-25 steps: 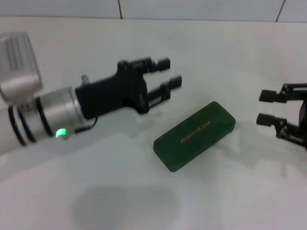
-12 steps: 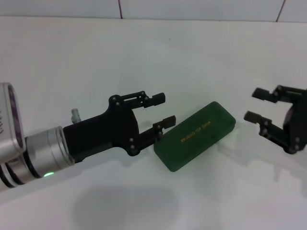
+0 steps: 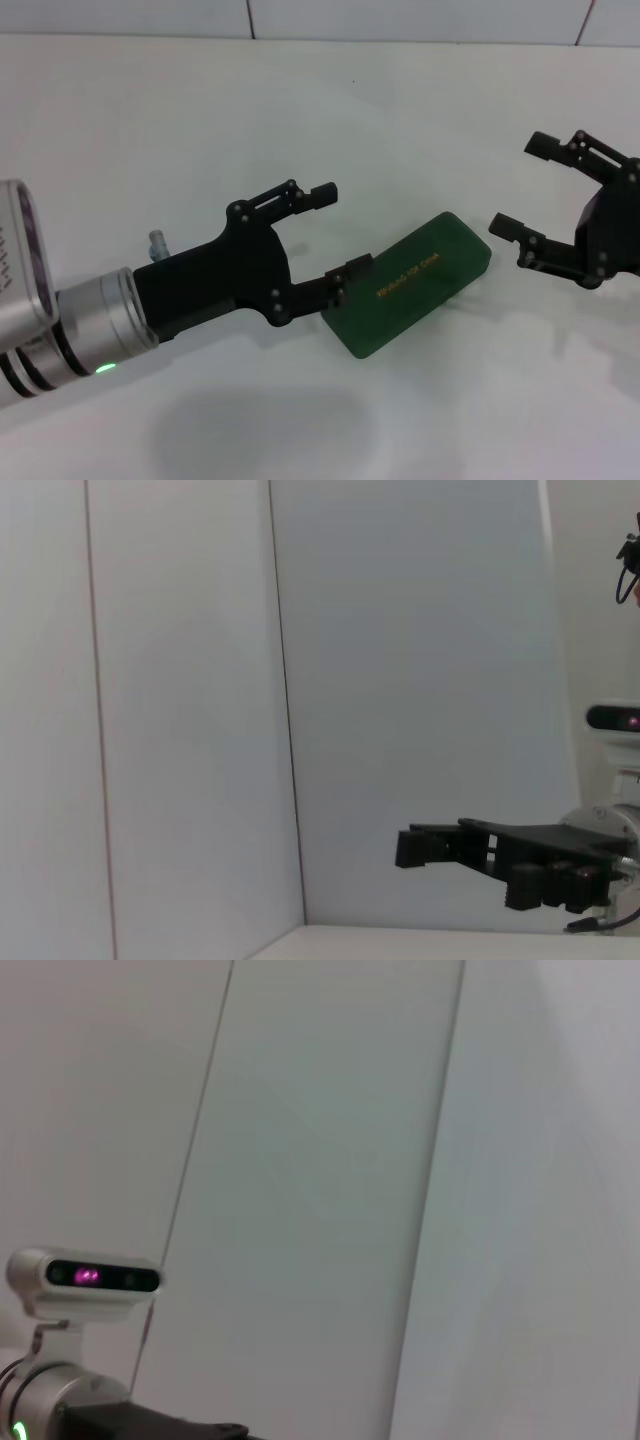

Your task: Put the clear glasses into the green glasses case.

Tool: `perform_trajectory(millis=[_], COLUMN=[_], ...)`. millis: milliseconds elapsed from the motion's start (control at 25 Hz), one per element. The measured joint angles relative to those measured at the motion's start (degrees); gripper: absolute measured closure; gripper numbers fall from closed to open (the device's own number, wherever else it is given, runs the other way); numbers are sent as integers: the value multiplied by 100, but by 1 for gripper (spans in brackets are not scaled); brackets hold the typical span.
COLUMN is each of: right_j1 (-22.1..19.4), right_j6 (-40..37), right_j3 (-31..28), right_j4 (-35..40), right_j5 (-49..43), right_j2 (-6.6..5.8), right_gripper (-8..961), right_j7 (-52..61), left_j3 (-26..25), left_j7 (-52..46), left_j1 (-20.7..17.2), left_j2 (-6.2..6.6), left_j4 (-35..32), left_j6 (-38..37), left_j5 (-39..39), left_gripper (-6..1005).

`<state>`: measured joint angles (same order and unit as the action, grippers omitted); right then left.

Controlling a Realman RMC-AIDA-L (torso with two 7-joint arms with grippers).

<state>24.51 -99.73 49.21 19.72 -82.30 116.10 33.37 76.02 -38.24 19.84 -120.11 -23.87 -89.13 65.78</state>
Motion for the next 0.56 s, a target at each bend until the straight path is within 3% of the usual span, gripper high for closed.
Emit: perform_trajectory(millis=[160,320,560], right_j1=[23,80,171], right_j6=[68,255,388], right_j3=[40,45,45], right_j4=[-39,-71,-200], right_j5=[91,82,94], right_j2=[9,9,9], right_gripper=[111,77,68], right_j7=[-1,0,-143], left_j3=[27,37,37], left_j7=[316,448,526], left_j1=[40,51,58], left_j2=[-14,-18,-28], left_j4=[246,333,411], left_j6=[-25,-27,-31], left_j5=[-266,-450,-655], left_gripper=[223,114,114])
